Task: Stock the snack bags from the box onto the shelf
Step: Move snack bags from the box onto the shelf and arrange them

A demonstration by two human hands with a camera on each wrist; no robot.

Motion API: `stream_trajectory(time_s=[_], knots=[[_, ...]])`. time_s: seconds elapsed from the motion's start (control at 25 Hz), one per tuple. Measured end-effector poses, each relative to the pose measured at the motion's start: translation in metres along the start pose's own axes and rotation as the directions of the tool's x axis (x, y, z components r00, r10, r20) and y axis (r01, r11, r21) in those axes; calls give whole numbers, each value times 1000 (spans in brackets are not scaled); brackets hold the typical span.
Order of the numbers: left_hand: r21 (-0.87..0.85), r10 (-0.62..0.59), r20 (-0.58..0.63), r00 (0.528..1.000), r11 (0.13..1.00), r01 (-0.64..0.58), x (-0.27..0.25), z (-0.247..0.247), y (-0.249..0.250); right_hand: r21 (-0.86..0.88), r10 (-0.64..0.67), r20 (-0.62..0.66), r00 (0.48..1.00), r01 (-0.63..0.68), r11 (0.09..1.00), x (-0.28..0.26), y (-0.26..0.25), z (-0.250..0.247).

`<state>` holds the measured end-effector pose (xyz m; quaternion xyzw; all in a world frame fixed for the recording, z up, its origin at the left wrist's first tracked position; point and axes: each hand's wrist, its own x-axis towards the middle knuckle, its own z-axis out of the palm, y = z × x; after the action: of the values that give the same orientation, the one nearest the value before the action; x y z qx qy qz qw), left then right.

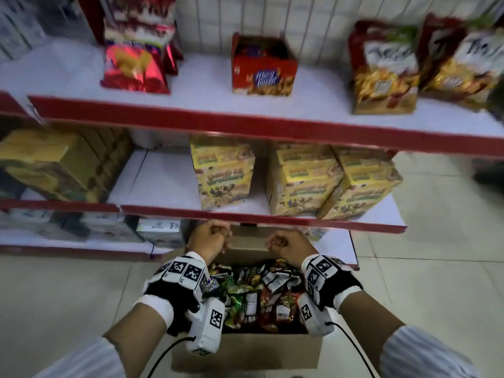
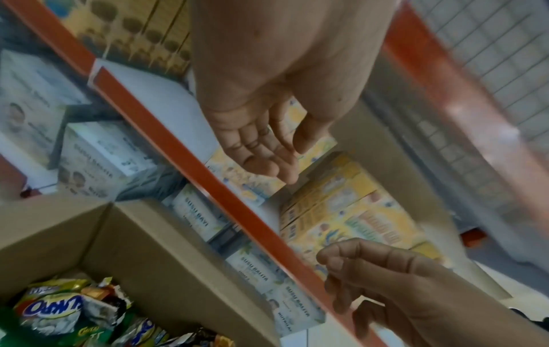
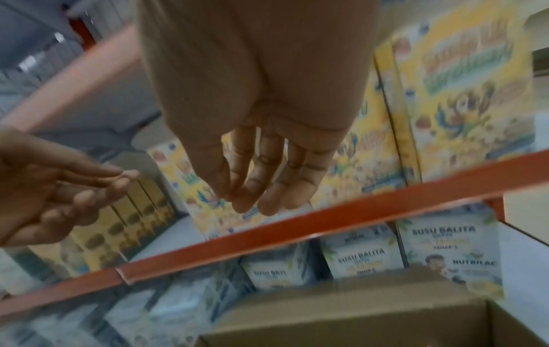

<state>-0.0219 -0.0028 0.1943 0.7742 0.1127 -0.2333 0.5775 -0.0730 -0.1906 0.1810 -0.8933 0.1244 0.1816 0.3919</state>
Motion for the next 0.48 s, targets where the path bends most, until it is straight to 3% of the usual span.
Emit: stream_trajectory(time_s=[0.12,0.24,0.48], knots=[[7,-47,-26,999,999,47,28,7,-28,-134,-7,63,998,15,991,29,28,18],[-3,-57,-32,998,998,57,95,34,-115,-298,16,193,981,43,954,85,99,73],[23,-67,50,996,998,66,169,77,-216,-610,174,286,942,39,792,155,196,123]])
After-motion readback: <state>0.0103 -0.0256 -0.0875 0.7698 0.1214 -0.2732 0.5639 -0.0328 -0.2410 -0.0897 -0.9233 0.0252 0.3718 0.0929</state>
